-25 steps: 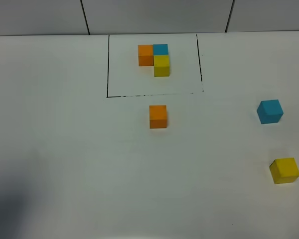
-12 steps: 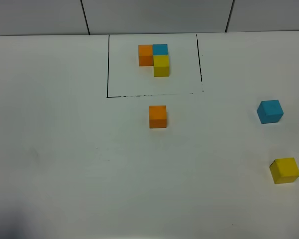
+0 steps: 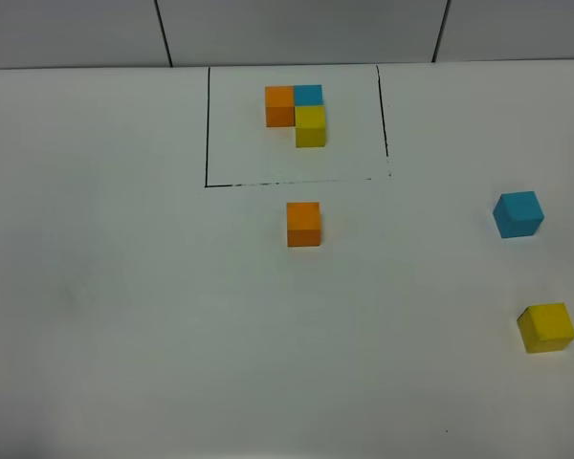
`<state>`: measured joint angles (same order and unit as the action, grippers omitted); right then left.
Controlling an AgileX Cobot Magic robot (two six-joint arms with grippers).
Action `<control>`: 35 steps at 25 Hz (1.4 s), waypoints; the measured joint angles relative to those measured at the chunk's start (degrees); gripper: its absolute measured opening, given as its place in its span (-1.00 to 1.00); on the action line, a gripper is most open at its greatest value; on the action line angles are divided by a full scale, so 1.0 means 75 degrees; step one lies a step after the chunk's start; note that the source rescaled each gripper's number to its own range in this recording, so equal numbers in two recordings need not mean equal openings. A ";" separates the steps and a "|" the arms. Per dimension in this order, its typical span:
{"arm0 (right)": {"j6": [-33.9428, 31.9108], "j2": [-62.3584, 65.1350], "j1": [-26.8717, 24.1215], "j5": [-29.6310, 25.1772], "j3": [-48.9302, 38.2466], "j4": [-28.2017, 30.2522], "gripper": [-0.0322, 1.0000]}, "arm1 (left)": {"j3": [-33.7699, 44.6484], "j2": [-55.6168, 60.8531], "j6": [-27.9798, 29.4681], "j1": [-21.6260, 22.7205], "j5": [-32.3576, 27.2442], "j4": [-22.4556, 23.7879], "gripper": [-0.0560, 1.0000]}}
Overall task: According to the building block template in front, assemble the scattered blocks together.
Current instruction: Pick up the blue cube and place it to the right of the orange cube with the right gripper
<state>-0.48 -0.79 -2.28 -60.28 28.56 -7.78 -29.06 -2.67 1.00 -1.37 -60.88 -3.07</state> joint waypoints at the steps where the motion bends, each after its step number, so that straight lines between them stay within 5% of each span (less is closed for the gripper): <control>1: 0.0000 0.0000 0.0000 0.0000 0.0000 0.0000 0.51 | 0.0015 0.0024 0.0000 0.0000 -0.0026 0.0000 0.45; 10: 0.0007 0.0000 0.0000 0.0000 0.0000 0.0000 0.51 | 0.0038 0.0391 0.0000 0.0000 -0.0053 -0.0002 0.20; 35: -0.0001 0.0000 0.0000 0.0000 0.0000 0.0000 0.51 | 0.0038 0.0408 0.0000 0.0000 -0.0053 -0.0002 0.15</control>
<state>-0.49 -0.79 -2.28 -60.28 28.56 -7.78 -28.77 0.39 1.00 -1.37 -61.27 -3.08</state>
